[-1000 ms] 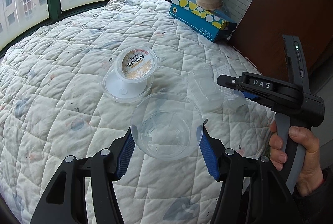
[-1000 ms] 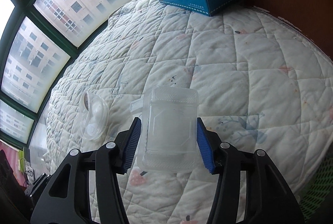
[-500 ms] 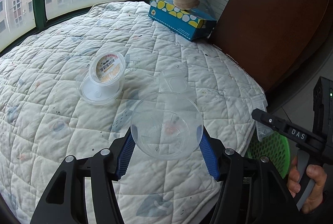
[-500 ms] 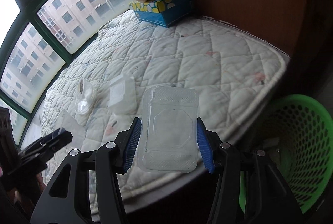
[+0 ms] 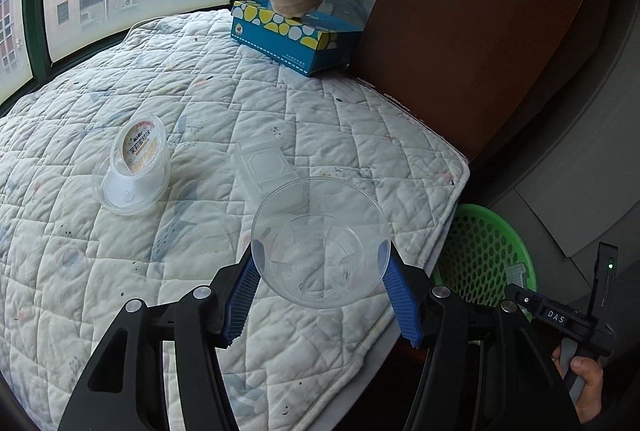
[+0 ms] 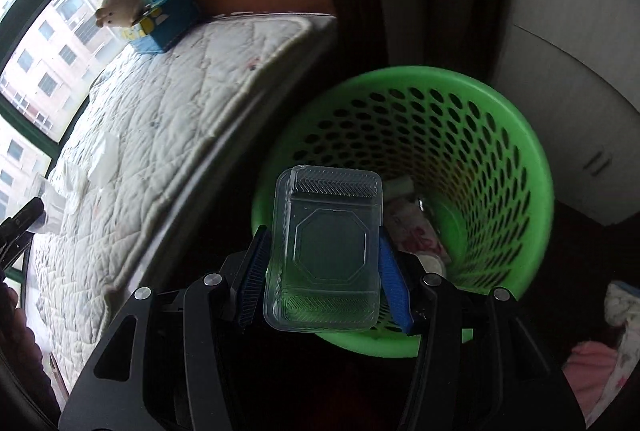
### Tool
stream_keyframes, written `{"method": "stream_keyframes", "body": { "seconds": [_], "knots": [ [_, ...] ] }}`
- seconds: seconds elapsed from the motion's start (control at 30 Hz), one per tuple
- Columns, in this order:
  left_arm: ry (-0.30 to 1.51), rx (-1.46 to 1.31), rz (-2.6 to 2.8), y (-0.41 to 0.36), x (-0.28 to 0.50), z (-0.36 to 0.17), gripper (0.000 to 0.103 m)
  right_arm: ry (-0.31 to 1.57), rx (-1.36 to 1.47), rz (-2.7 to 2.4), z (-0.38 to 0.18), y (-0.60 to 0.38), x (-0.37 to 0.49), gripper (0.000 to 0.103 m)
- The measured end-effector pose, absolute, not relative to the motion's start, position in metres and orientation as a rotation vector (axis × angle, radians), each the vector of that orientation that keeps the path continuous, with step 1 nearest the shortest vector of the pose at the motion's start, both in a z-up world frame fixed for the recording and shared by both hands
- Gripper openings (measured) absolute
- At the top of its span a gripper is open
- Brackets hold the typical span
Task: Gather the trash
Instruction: 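Carry the bowl and the box over the green basket with both tools, then open right tool to drop the box while left tool drops the bowl in basket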
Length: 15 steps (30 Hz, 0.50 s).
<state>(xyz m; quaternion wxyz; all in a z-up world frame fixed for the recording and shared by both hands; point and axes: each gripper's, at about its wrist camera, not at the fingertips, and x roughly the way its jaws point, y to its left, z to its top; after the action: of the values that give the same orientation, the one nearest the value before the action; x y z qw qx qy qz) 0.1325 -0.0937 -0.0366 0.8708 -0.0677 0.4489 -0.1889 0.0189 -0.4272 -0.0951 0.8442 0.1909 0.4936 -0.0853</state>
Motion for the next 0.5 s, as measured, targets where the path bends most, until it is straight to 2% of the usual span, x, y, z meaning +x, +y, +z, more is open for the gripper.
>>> {"method": "stream_keyframes", "body": {
  "seconds": [0.5],
  "knots": [
    [0.940,-0.103,-0.448,-0.124,0.128,-0.032,0.057,1.060,0.433,-0.259,-0.114,-0.455,-0.003,0.055]
  ]
}}
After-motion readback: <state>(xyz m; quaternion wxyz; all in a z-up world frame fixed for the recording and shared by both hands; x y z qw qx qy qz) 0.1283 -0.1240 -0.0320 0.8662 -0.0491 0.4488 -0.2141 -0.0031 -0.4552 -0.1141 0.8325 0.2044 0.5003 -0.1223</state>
